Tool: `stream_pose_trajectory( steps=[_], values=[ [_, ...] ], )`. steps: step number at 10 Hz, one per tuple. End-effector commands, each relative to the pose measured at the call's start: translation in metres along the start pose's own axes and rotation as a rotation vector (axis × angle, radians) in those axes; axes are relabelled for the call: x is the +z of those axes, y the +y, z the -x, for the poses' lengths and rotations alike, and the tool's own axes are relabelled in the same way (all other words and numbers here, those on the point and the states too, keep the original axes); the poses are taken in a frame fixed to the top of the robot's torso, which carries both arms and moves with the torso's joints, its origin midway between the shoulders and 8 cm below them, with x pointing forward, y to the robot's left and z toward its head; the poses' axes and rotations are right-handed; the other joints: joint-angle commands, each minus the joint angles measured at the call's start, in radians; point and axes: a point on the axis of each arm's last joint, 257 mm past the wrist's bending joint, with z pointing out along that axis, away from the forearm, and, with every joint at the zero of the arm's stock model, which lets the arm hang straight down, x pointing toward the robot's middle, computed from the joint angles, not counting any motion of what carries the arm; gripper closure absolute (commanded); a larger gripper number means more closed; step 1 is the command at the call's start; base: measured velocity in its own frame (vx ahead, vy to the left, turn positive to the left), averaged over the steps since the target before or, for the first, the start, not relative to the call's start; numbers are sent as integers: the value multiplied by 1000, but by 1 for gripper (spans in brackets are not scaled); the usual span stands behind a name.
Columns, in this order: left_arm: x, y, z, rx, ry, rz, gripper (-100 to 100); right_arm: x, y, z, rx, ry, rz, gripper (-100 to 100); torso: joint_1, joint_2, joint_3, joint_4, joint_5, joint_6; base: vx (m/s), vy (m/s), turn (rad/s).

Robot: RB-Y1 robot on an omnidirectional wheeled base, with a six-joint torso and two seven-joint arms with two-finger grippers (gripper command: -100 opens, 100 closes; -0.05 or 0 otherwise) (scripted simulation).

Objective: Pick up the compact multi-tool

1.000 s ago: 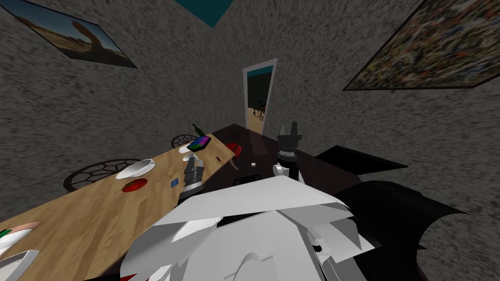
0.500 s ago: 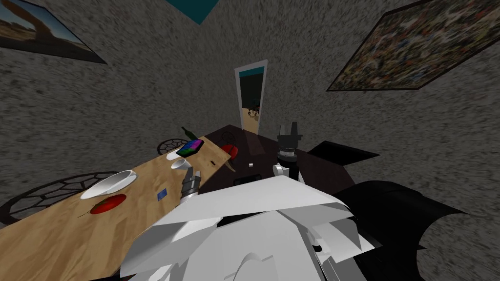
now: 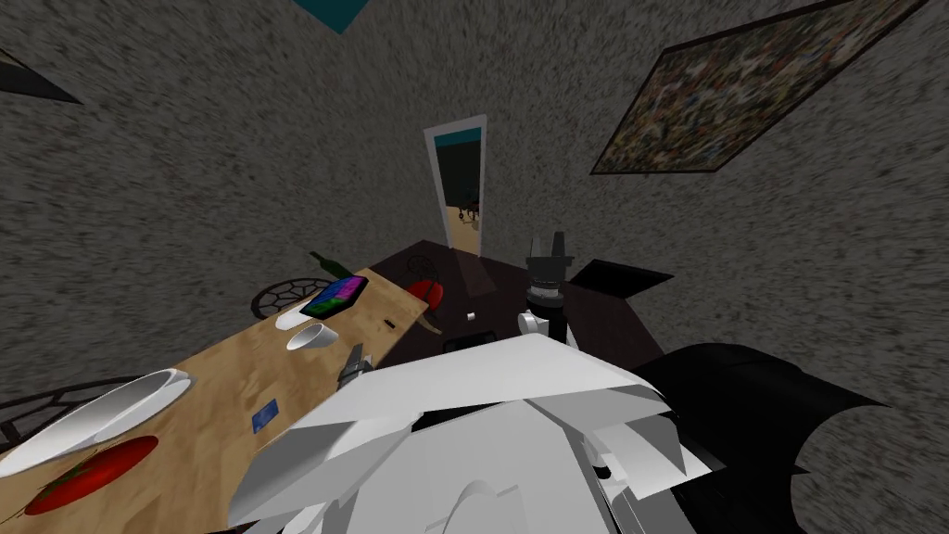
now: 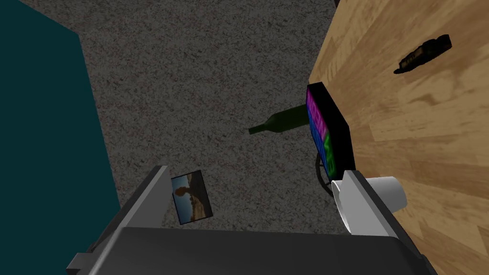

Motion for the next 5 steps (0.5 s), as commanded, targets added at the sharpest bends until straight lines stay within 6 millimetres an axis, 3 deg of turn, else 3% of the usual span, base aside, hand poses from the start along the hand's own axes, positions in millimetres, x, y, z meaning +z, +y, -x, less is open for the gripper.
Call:
stream_pose_trajectory(
  steps=[1, 3, 4, 5],
  values=[
    [-21, 35, 11, 31, -18, 101, -100, 0, 0, 0, 0, 0, 0, 0, 0, 0, 0, 0, 0, 0, 79, -25, -223],
    [-21, 35, 11, 33, -18, 101, -100, 0, 0, 0, 0, 0, 0, 0, 0, 0, 0, 0, 0, 0, 40, -10, -41],
    [-42, 63, 21, 59, -29, 183, -100, 0, 0, 0, 0, 0, 0, 0, 0, 2, 1, 0, 0, 0, 52, -19, -261],
    [-42, 63, 21, 59, -29, 184, -100, 0, 0, 0, 0, 0, 0, 0, 0, 1, 1, 0, 0, 1, 59, -13, -128]
  ],
)
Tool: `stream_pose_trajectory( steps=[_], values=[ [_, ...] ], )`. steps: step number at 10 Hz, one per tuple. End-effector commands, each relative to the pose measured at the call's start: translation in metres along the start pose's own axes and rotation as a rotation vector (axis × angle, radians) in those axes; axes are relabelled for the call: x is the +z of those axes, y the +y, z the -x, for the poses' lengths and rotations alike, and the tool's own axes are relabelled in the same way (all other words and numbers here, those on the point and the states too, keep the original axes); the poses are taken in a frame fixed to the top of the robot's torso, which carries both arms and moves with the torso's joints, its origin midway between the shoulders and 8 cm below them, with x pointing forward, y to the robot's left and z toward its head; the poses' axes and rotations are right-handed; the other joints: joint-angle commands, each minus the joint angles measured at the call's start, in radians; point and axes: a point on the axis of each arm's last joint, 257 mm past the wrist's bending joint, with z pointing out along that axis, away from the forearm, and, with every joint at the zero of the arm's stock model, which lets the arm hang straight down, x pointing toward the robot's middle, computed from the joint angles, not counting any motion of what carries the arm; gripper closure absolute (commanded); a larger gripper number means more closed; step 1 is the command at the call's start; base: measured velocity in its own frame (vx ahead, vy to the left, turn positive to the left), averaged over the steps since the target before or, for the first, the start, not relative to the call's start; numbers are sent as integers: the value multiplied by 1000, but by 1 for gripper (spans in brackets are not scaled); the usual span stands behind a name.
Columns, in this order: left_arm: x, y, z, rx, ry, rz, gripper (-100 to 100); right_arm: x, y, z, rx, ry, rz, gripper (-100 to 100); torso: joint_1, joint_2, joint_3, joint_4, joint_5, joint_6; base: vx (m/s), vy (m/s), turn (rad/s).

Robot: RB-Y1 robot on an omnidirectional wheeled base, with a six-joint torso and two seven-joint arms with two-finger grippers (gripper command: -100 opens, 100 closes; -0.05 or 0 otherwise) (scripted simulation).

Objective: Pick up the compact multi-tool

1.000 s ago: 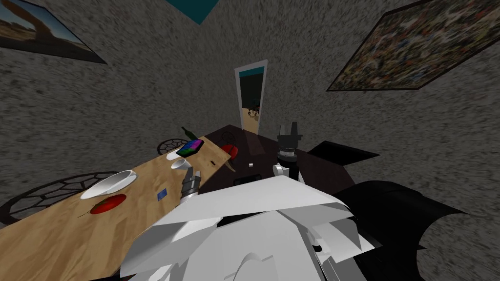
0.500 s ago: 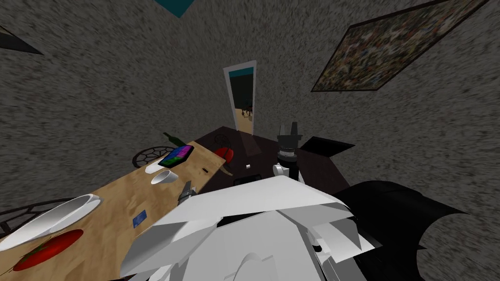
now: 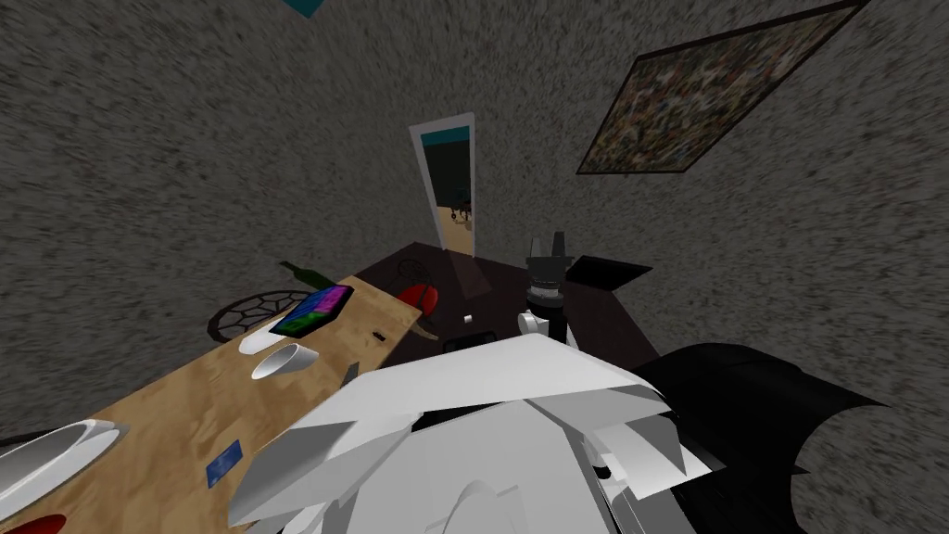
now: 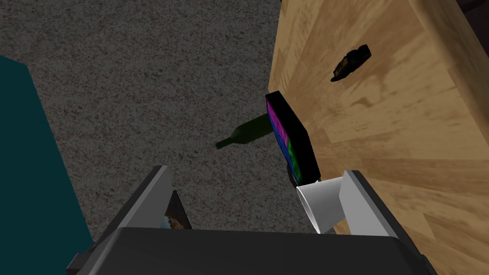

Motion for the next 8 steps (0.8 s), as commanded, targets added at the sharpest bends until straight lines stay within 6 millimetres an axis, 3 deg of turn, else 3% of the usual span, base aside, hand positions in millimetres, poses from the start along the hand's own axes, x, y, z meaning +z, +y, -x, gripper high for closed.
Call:
stream_pose_trajectory(
  steps=[1, 2, 3, 4, 5, 6, 8],
  values=[
    [-19, 35, 9, 31, -11, 94, -100, 0, 0, 0, 0, 0, 0, 0, 0, 0, 0, 0, 0, 0, 84, -19, -221],
    [-19, 35, 9, 31, -11, 94, -100, 0, 0, 0, 0, 0, 0, 0, -1, -1, -1, 0, 0, 0, 74, -3, -115],
    [-37, 61, 18, 56, -17, 170, -100, 0, 0, 0, 0, 0, 0, 0, 0, -1, -1, 0, 0, 0, 94, -14, -278],
    [-38, 64, 18, 58, -16, 176, -100, 0, 0, 0, 0, 0, 0, 0, 0, -2, -1, 0, 0, 1, 82, -1, -101],
    [-59, 91, 26, 85, -19, 256, -100, 0, 0, 0, 0, 0, 0, 0, 0, -2, -1, 0, 0, 0, 84, -3, -162],
    [-59, 91, 26, 85, -19, 256, -100, 0, 0, 0, 0, 0, 0, 0, 0, -2, -1, 0, 0, 0, 82, 5, -148],
    [-103, 140, 43, 129, -18, 411, -100, 0, 0, 0, 0, 0, 0, 0, 1, -3, -2, -1, 0, 0, 152, 16, -308]
  ],
)
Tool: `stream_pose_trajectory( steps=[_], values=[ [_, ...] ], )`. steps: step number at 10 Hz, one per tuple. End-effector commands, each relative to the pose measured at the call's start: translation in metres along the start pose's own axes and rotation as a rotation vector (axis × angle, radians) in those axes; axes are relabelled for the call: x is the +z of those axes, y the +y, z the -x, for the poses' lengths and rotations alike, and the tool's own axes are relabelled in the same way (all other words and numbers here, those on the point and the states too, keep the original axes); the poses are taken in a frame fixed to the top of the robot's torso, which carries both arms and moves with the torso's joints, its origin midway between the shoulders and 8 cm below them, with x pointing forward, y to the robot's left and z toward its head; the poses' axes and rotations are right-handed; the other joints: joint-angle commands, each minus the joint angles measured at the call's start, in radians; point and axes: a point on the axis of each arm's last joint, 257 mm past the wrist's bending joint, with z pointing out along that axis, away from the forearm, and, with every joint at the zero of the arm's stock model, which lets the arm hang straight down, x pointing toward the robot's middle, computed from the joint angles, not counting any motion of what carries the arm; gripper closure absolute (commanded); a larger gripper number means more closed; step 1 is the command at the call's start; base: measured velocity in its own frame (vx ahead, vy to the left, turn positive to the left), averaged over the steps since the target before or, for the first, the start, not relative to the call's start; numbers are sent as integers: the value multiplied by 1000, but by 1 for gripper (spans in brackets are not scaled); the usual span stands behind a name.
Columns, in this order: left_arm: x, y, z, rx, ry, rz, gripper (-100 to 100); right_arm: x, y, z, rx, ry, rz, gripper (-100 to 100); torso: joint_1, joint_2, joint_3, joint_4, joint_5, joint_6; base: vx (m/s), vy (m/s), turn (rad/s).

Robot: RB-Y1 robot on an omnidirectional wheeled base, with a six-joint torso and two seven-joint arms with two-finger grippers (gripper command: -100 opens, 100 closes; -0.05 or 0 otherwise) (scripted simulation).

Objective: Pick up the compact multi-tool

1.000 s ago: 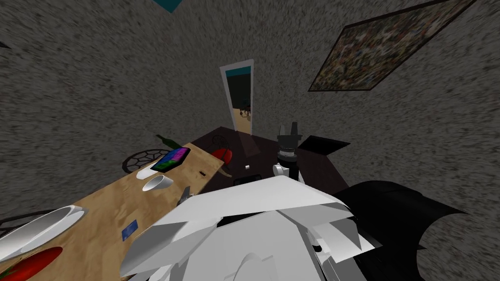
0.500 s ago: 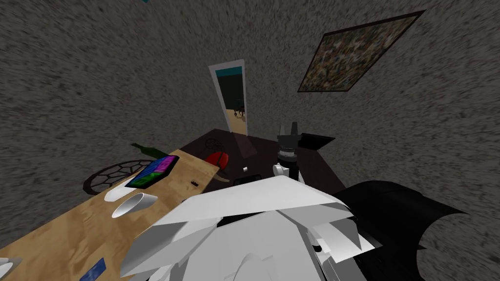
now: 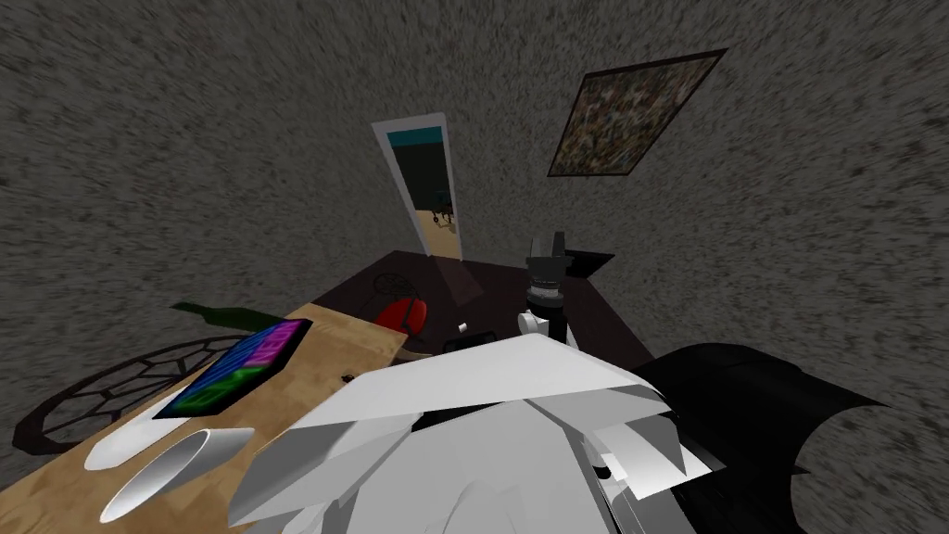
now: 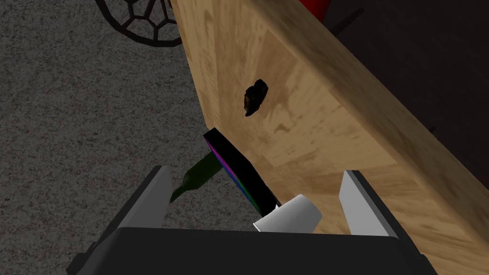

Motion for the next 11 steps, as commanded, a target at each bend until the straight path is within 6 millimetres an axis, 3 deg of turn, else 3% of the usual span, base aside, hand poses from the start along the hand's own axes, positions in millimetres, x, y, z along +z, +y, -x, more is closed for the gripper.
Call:
stream_pose_trajectory(
  steps=[1, 3, 4, 7, 8, 11],
  values=[
    [-8, 18, 1, 23, 3, 48, -100, 0, 0, 0, 0, 0, 0, 0, 0, 0, 0, 0, 0, 0, 134, 20, -111],
    [-36, 73, 11, 69, 14, 190, -100, 0, 0, 0, 0, 0, 0, 0, -2, 4, 2, 1, 0, 0, 130, 15, -269],
    [-37, 74, 11, 74, 15, 193, -100, 0, 0, 0, 0, 0, 0, 0, -1, 1, 0, 0, 0, 0, 138, 29, -142],
    [-85, 145, 25, 144, 46, 387, -100, 0, 0, 0, 0, 0, 0, 0, -1, 0, 0, 0, 0, 0, 167, 41, -282],
    [-85, 145, 25, 144, 46, 387, -100, 0, 0, 0, 0, 0, 0, 0, 1, -2, -1, -1, 0, 0, 136, 58, -112],
    [-132, 197, 38, 202, 88, 548, -100, 0, 0, 0, 0, 0, 0, 0, 0, 1, 0, 0, 0, 0, 150, 58, -252]
  ],
)
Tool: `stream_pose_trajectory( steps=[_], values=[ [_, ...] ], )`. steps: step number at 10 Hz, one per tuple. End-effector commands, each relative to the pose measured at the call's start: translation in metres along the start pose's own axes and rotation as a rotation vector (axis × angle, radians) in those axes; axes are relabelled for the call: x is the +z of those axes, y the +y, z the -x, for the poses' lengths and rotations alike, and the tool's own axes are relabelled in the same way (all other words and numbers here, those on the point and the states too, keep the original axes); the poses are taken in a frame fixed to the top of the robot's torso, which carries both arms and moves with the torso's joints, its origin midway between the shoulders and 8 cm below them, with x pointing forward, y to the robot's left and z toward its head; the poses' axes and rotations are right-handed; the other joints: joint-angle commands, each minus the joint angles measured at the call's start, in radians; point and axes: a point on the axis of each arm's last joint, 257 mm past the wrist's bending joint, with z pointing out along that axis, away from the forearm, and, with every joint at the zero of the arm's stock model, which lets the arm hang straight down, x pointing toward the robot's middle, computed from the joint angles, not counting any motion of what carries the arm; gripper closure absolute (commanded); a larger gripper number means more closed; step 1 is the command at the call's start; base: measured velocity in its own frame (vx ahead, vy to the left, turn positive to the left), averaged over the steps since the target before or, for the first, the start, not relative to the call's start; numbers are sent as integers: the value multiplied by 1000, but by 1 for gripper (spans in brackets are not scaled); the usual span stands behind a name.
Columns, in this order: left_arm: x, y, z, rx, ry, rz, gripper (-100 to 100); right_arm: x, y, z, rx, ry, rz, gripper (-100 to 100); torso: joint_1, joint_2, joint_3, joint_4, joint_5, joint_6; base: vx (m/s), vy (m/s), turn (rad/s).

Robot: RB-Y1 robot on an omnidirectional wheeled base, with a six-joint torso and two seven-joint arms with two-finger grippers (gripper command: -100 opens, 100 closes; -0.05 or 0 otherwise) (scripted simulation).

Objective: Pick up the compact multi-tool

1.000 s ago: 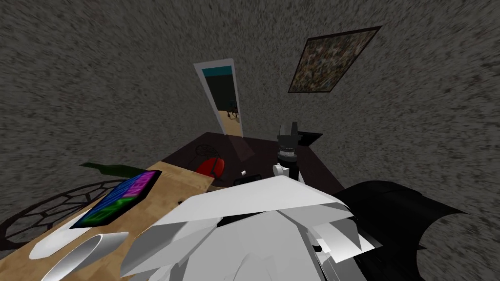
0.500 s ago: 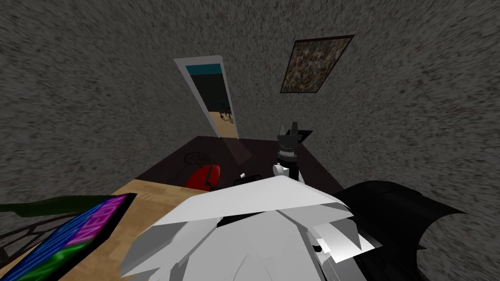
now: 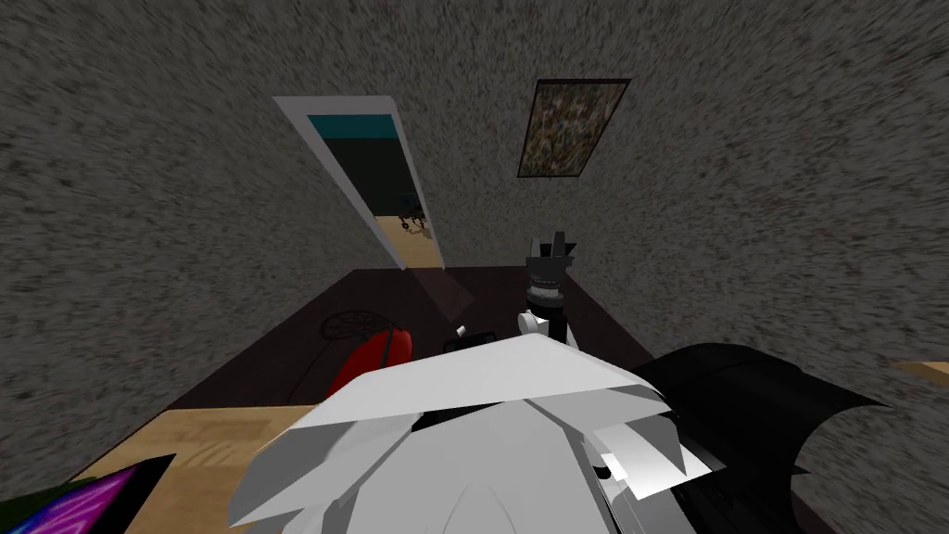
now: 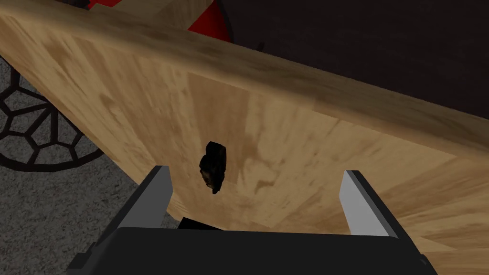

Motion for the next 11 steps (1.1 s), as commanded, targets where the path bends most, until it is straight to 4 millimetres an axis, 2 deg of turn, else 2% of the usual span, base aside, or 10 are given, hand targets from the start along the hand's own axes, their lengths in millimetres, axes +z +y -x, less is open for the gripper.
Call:
stream_pose_trajectory(
  steps=[1, 3, 6, 7, 8, 9, 11],
  values=[
    [-11, 33, 1, 33, 25, 77, -100, 0, 0, 0, 0, 0, 0, 0, 0, 0, 0, 0, 0, 0, 182, 95, -197],
    [-22, 65, 0, 64, 52, 152, -100, 0, 0, 0, 0, 0, 0, 0, 1, 0, 0, 0, 0, 0, 160, 105, -211],
    [-38, 104, 0, 104, 93, 244, -100, 0, 0, 0, 0, 0, 0, 0, -2, 2, 1, 0, 0, -1, 135, 73, -159],
    [-33, 95, 1, 94, 81, 222, -100, 0, 0, 0, 0, 0, 0, 0, -2, 2, 1, 0, 0, 0, 64, 38, -41],
    [-33, 97, 1, 97, 84, 226, 0, 0, 0, 0, 0, 0, 0, 0, -5, 5, 3, 1, -1, -1, 11, 8, 5],
    [-25, 96, -1, 96, 84, 224, -100, 0, 0, 0, 0, 0, 0, 0, -7, 9, 5, 2, -1, -1, -6, 14, -5],
    [-17, 95, -3, 94, 85, 223, -100, 0, 0, 0, 0, 0, 0, 0, -7, 12, 7, 3, -1, -1, -22, 14, -5]
  ],
)
